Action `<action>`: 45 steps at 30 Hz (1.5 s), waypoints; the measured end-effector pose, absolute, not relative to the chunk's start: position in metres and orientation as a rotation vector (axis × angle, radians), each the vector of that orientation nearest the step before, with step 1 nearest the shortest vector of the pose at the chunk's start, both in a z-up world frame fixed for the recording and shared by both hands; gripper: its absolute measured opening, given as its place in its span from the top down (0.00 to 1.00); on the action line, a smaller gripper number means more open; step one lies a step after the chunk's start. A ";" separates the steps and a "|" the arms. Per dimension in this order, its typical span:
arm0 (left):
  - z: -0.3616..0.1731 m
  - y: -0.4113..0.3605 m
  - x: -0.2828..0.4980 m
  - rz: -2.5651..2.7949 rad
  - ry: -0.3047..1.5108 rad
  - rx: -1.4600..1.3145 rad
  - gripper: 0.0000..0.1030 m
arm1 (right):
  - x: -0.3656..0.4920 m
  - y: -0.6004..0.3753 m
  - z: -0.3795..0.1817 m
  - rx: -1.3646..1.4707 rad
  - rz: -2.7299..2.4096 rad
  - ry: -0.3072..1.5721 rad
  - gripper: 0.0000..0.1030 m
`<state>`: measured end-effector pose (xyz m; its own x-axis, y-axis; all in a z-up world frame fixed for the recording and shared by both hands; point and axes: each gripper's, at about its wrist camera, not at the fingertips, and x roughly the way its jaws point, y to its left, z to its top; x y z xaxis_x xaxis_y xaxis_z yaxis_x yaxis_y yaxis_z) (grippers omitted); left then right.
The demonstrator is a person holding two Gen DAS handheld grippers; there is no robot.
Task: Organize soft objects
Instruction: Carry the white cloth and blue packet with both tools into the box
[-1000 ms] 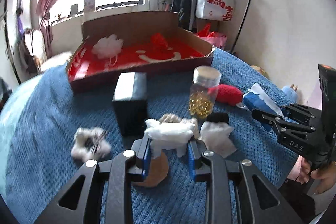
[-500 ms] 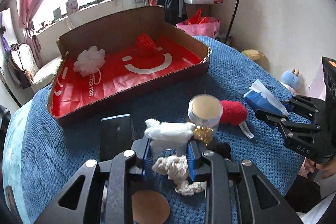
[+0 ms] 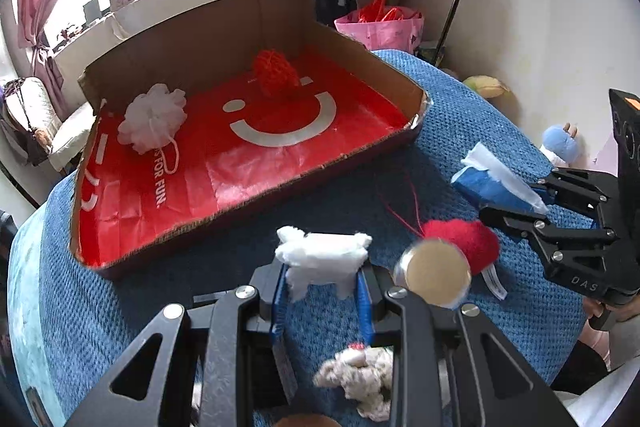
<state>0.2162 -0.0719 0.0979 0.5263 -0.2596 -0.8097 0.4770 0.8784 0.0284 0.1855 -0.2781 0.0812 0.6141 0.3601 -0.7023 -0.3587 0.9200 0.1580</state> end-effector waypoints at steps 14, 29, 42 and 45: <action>0.102 -0.079 0.276 -0.538 0.973 0.257 0.71 | 0.258 -0.257 0.098 0.050 0.520 0.857 0.75; 0.079 -0.089 0.363 -0.583 1.091 0.325 0.71 | 0.331 -0.223 0.087 -0.121 0.483 0.957 0.75; 0.051 -0.097 0.393 -0.581 1.161 0.351 0.70 | 0.361 -0.203 0.067 -0.254 0.423 1.014 0.75; 0.050 -0.098 0.394 -0.581 1.168 0.351 0.69 | 0.361 -0.201 0.065 -0.277 0.416 1.010 0.75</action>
<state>0.3942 -0.0982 0.0499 0.2711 -0.2437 -0.9312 0.5952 0.8027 -0.0368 0.3615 -0.2007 0.0654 0.4637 0.2076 -0.8613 -0.4588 0.8879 -0.0330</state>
